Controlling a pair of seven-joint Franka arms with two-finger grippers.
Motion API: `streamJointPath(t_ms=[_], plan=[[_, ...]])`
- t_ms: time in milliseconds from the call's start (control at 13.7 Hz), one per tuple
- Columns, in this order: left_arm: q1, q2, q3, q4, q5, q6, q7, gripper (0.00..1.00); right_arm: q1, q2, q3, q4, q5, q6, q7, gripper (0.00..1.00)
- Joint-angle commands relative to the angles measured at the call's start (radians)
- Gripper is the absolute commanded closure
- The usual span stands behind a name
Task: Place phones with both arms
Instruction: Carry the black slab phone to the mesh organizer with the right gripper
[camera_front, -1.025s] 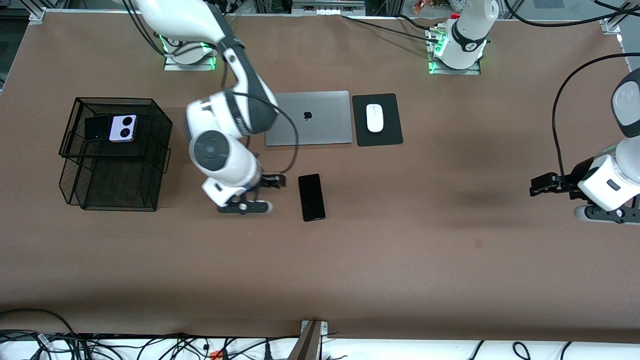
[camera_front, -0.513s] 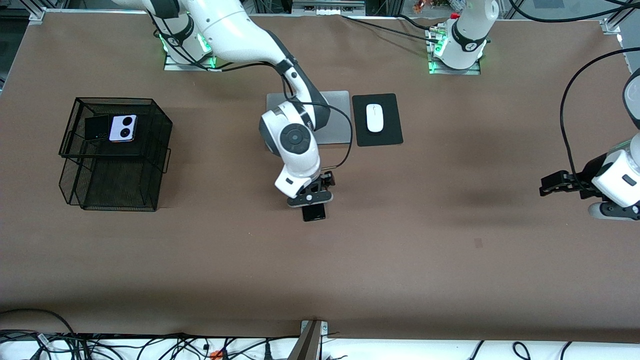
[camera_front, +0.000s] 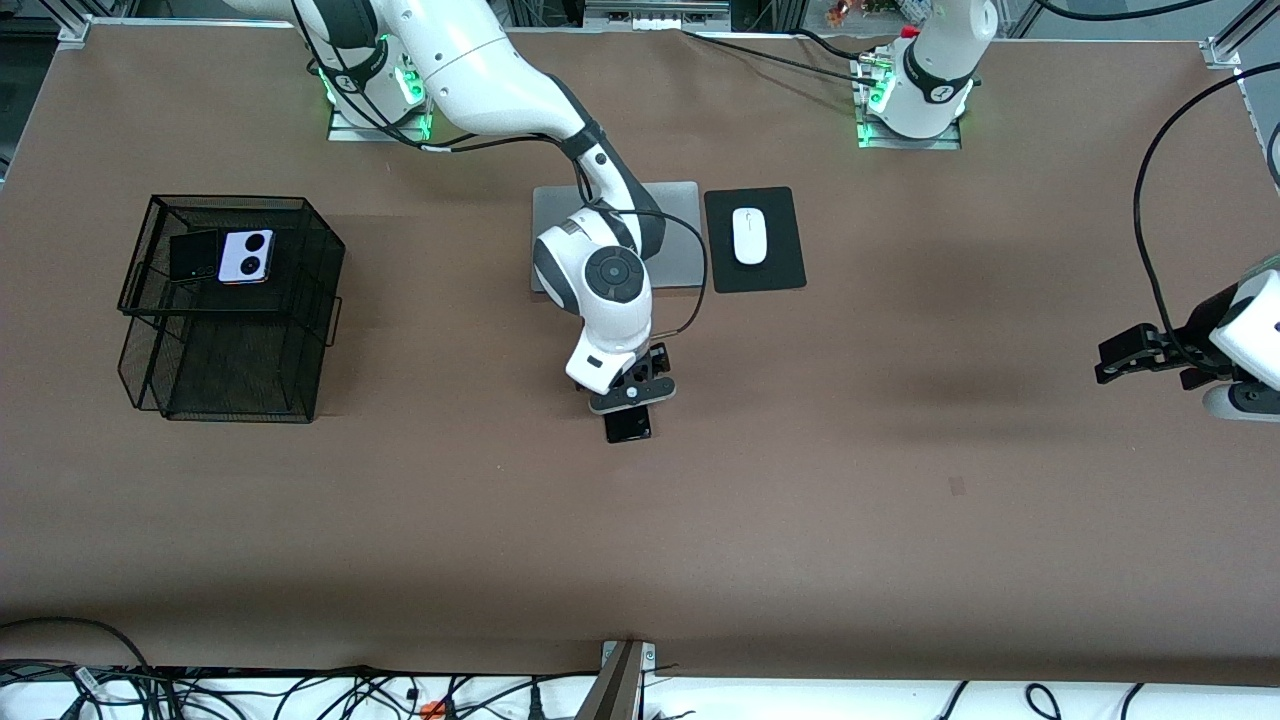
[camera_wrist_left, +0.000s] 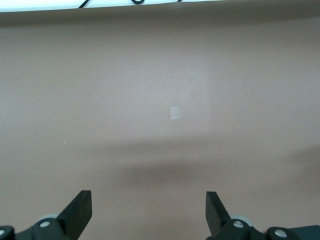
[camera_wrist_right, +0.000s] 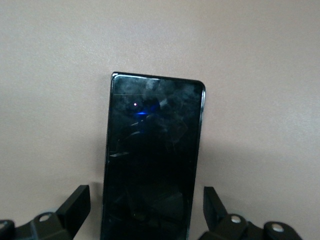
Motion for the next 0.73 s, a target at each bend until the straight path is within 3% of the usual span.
streamJointPath(t_ms=[0, 73, 220, 366, 439, 513, 659], plan=[[-0.025, -0.044, 0.011, -0.036, -0.018, 0.008, 0.007, 0.00, 0.004, 0.034, -0.004, 0.029, -0.015, 0.046, 0.052, 0.00], [-0.077, -0.053, 0.062, -0.034, -0.018, 0.008, 0.007, 0.00, 0.004, 0.042, -0.004, 0.027, -0.009, 0.068, 0.078, 0.01], [-0.169, -0.071, 0.158, -0.051, -0.019, 0.008, 0.007, 0.00, 0.005, 0.049, -0.004, 0.027, -0.009, 0.083, 0.089, 0.12], [-0.203, -0.097, 0.181, -0.094, -0.019, 0.009, 0.012, 0.00, 0.002, 0.048, -0.004, 0.027, -0.009, 0.080, 0.077, 0.56], [-0.208, -0.120, 0.187, -0.133, -0.019, 0.027, 0.018, 0.00, 0.002, 0.046, -0.004, 0.027, -0.009, 0.079, 0.076, 0.71], [-0.202, -0.136, 0.187, -0.160, -0.019, 0.053, 0.019, 0.00, 0.002, 0.043, -0.004, 0.027, -0.008, 0.076, 0.076, 0.78], [-0.197, -0.148, 0.179, -0.178, -0.019, 0.060, 0.023, 0.00, -0.004, 0.025, -0.005, 0.029, -0.006, 0.065, 0.074, 0.82]])
